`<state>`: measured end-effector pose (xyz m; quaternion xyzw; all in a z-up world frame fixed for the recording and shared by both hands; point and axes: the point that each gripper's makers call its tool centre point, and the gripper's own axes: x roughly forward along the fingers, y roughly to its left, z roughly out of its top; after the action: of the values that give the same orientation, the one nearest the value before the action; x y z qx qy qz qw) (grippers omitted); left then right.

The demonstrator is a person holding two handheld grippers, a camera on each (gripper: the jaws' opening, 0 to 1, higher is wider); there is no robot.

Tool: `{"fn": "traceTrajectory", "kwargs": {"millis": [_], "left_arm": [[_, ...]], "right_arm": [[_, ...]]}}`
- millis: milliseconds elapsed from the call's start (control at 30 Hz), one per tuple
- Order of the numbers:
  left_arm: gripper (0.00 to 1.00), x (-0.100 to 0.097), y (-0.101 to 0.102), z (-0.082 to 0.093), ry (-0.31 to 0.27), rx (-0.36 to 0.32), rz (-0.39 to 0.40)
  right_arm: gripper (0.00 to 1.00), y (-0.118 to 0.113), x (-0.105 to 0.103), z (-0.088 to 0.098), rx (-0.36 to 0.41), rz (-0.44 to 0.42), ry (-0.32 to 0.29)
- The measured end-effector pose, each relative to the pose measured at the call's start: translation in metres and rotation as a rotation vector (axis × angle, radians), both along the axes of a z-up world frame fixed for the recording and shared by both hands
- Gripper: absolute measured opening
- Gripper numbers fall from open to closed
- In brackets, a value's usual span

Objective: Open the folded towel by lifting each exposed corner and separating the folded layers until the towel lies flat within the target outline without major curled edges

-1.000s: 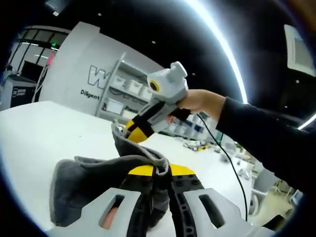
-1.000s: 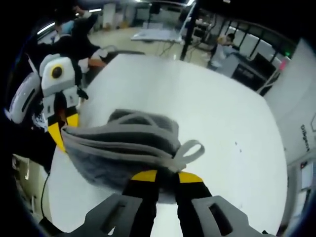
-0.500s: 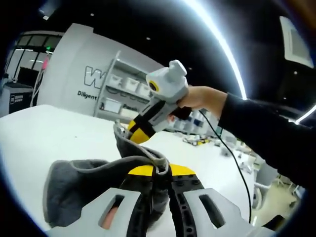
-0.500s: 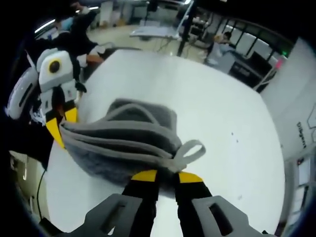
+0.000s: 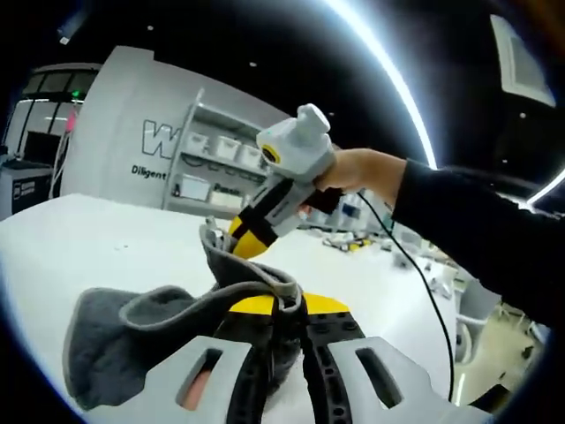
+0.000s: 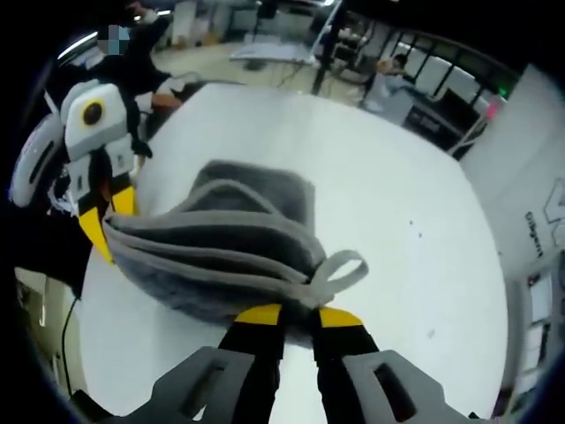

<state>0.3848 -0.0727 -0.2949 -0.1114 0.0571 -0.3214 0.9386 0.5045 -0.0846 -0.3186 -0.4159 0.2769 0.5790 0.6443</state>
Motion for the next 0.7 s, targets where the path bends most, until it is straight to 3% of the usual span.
{"fn": "traceTrajectory", "kwargs": {"millis": [300, 700], "left_arm": [[0.08, -0.004, -0.013, -0.007, -0.002, 0.029, -0.021], [0.08, -0.003, -0.026, -0.009, -0.010, 0.055, -0.052]], "right_arm": [[0.07, -0.017, 0.009, -0.004, -0.001, -0.030, -0.001], [0.08, -0.032, 0.005, -0.012, 0.013, -0.063, 0.007]]}}
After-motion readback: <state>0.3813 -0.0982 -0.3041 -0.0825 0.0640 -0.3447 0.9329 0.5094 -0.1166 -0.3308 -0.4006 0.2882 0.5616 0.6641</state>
